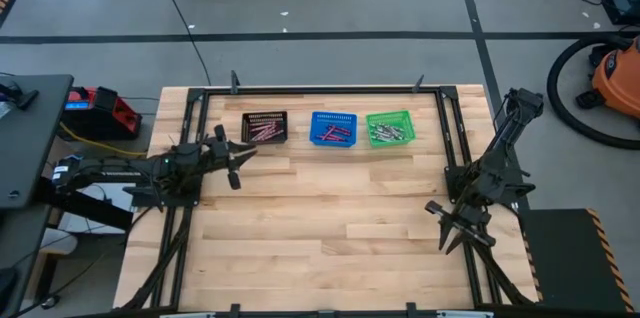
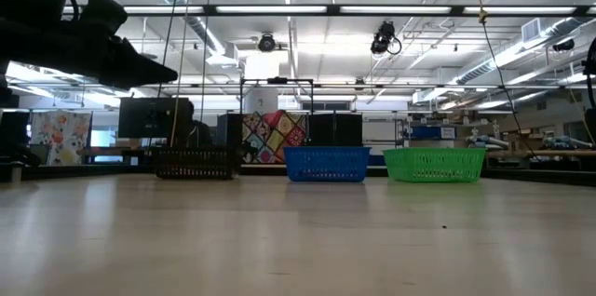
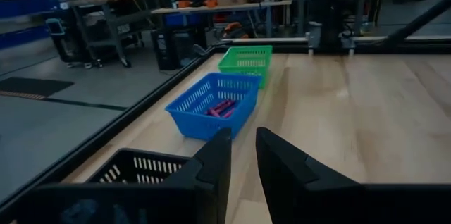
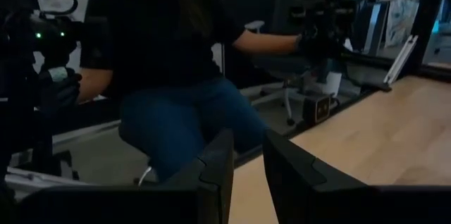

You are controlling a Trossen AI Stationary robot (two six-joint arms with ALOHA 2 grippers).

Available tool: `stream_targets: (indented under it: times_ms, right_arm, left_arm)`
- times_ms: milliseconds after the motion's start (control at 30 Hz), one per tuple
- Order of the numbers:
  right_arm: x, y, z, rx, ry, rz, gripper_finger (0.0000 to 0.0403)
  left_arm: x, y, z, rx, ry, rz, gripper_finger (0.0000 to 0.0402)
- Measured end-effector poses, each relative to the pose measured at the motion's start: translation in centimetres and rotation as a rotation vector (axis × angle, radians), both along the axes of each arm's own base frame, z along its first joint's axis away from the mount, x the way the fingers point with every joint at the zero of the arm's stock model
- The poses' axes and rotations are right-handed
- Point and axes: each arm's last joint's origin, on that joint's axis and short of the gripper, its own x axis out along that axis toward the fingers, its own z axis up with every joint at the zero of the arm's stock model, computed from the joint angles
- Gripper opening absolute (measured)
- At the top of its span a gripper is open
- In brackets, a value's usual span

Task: Sort crayons
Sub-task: Return to Home Position

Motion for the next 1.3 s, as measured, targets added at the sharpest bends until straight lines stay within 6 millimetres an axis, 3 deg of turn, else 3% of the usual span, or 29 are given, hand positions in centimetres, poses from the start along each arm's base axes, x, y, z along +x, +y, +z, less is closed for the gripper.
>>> stream_targets:
  times_ms: [233, 533, 1300]
  right_arm:
    - [0.0, 0.0, -0.5, -0.004, 0.086, -0.007, 0.0085]
    - [-0.2, 0.1, -0.6, -0.056, 0.018, 0.084, 0.0085]
    - [-0.1, 0.1, -0.4, 0.018, 0.106, 0.044, 0.0085]
  left_arm:
    - [0.0, 0.0, 0.0, -0.007, -0.003, 0.022, 0.0075]
    - [0.1, -1.1, -0.5, -0.036, 0.040, -0.232, 0.0075]
    - [0.0, -1.5, -1.6, -0.129, 0.141, -0.273, 0.0075]
